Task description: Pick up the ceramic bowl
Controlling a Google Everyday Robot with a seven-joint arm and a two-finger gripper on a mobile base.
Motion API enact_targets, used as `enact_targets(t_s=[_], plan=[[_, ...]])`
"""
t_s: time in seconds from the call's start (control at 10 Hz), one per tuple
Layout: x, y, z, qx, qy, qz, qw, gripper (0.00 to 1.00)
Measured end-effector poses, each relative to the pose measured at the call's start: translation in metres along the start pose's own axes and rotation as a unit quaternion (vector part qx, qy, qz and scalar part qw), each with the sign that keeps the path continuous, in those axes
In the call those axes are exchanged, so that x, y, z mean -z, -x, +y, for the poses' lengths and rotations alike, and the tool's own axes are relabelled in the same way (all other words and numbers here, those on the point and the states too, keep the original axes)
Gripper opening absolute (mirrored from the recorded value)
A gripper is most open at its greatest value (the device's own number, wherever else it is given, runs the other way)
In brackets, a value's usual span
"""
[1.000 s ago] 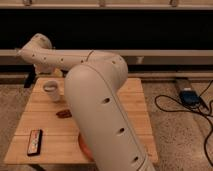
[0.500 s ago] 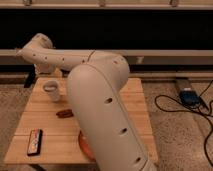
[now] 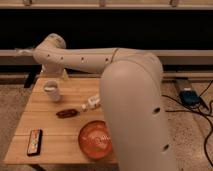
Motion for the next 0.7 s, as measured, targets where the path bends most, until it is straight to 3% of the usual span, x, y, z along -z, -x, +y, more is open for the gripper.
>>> enact_targets(t_s=[0.4,0.7], plan=[[0.027,0.045,0.04,-0.03,0.006,-0.025,0.9992,0.8],[0.034,0.077,0.064,-0.055,0.027,-0.045,0.9971,0.8]])
